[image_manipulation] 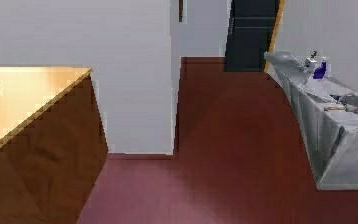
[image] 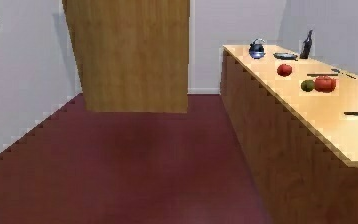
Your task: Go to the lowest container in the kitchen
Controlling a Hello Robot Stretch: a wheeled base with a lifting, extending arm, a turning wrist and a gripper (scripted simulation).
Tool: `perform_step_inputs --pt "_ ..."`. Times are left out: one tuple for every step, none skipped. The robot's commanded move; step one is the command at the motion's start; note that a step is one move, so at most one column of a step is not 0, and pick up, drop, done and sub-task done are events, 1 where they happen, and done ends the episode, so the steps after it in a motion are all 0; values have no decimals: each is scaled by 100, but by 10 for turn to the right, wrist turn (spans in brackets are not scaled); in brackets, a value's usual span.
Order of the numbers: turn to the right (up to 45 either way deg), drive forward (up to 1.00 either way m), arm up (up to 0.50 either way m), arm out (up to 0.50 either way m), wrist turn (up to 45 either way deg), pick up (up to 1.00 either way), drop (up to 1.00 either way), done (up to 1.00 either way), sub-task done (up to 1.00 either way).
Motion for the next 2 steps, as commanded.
perform_step_inputs --pt "0 100 0 0 0 0 0 0 0" --pt "30 0 0 0 0 0 0 0 0"
